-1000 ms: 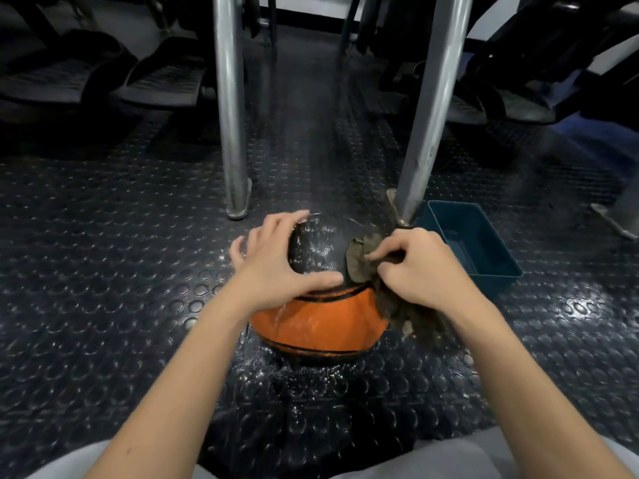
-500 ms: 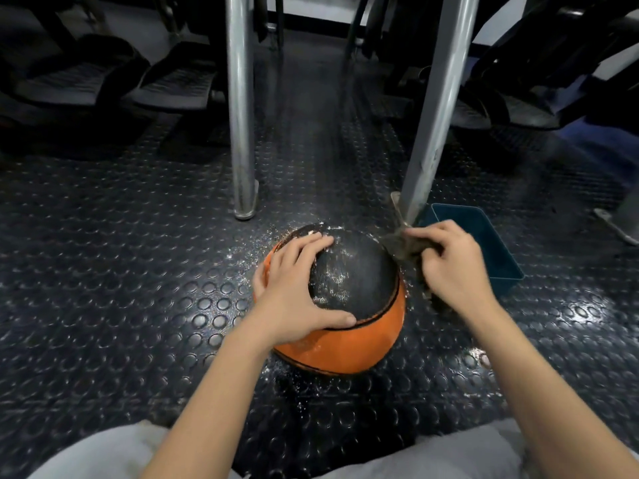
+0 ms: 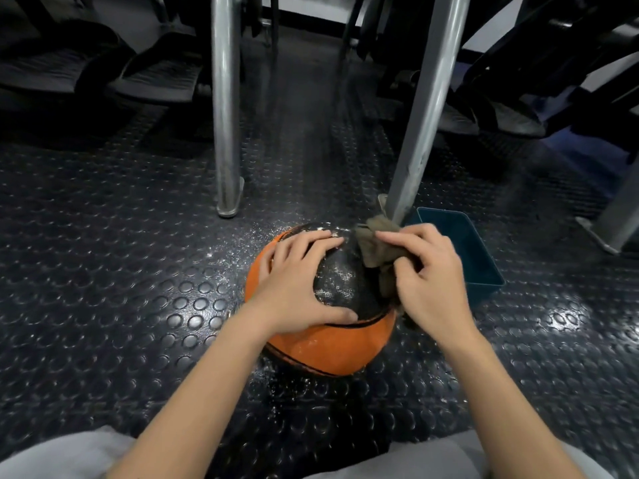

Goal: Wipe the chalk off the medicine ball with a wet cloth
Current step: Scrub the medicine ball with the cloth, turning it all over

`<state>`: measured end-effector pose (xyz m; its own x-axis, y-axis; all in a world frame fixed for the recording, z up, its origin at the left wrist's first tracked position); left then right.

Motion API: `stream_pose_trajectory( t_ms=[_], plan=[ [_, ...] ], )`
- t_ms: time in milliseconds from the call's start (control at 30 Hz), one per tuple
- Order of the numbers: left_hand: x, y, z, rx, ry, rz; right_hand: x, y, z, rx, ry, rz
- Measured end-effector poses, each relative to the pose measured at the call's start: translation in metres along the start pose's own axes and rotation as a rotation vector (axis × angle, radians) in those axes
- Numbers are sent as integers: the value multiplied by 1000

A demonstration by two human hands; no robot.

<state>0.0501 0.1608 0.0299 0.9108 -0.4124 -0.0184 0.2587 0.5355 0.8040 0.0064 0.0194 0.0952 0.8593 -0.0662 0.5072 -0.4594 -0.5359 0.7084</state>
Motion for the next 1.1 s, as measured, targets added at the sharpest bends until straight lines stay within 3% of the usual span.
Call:
stream_pose_trajectory(
  t_ms=[100,233,300,433,600,700,800,933,1033,1100],
  plan=[
    [-1,5,-5,-18,11,7,-1,-32,6,35,-2,-203],
    [-1,7,-9,-33,30,-15,3,-6,53,-161,-186,-115],
    [-1,7,-9,-37,27,-21,4,8,33,-49,-109,-1],
    [-1,7,-7,-26,12,-54,-6,-32,-17,92,124,-223],
    [-1,7,-10,-56,-16,-149,-1,-13,29,-148,-82,-117],
    [0,9,-12,-91,-11,-120,-4,-9,-7,19,59,-82],
    [1,11,-15,-119,0,-109,-17,-37,-34,26,254,-263],
    [2,9,-13,-149,5,-122,-5,-18,8,-290,66,-133],
    [3,9,-15,-157,11,-111,-5,-6,-3,-164,84,-35],
    [2,9,-16,-172,14,-103,-13,-23,-29,-38,220,-129]
  ],
)
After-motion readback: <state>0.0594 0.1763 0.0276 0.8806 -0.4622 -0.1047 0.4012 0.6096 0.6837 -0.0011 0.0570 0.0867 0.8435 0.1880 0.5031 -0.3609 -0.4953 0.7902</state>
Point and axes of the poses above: each hand's wrist, its own x-axis towards the middle knuckle, its own y-axis out of the back of the hand, z = x × y, the point moved 10 cm from there along x, towards the middle knuckle, and after that the axes turned 8 degrees about y, right-handed, at the moved point
